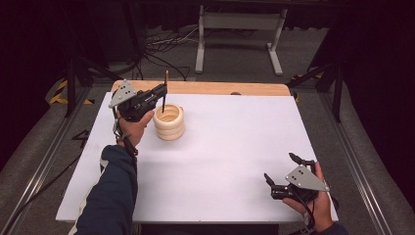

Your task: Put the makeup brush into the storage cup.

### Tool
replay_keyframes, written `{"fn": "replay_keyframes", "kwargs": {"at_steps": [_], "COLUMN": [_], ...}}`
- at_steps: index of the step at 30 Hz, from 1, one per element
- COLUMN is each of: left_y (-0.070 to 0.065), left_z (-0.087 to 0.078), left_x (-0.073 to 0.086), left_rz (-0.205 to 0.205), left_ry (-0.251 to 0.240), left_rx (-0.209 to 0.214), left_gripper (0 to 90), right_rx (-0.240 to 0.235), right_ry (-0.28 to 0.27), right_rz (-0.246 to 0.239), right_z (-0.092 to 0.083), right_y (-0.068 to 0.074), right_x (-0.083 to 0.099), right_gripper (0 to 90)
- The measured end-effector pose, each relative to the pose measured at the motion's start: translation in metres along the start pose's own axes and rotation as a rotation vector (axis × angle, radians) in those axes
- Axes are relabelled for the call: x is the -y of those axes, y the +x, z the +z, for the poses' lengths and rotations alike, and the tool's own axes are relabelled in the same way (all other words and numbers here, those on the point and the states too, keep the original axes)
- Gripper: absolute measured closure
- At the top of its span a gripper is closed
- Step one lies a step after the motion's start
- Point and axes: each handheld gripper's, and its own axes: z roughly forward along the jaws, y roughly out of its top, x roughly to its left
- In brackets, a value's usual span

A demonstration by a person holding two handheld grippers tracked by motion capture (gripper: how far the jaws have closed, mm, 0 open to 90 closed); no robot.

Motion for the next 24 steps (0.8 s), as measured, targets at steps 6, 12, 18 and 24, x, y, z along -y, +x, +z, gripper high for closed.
{"fn": "replay_keyframes", "kwargs": {"at_steps": [6, 12, 18, 24], "left_y": [0.003, 0.003, 0.002, 0.001], "left_z": [0.005, 0.012, 0.019, 0.023], "left_x": [0.007, 0.014, 0.018, 0.026], "left_rz": [-0.023, -0.025, -0.013, -0.011], "left_ry": [0.001, 0.019, 0.044, 0.074], "left_rx": [-0.007, -0.007, -0.005, -0.005], "left_gripper": [82.3, 82.4, 82.4, 82.3], "right_rx": [-0.001, -0.002, -0.008, -0.006], "right_ry": [0.002, 0.003, 0.006, 0.009], "right_rz": [-0.003, -0.001, -0.004, -0.007], "right_z": [0.000, 0.000, 0.001, 0.001], "right_y": [0.000, 0.000, 0.002, 0.002], "right_x": [0.000, 0.000, 0.000, 0.001], "right_gripper": [3.5, 3.5, 3.6, 3.6]}}
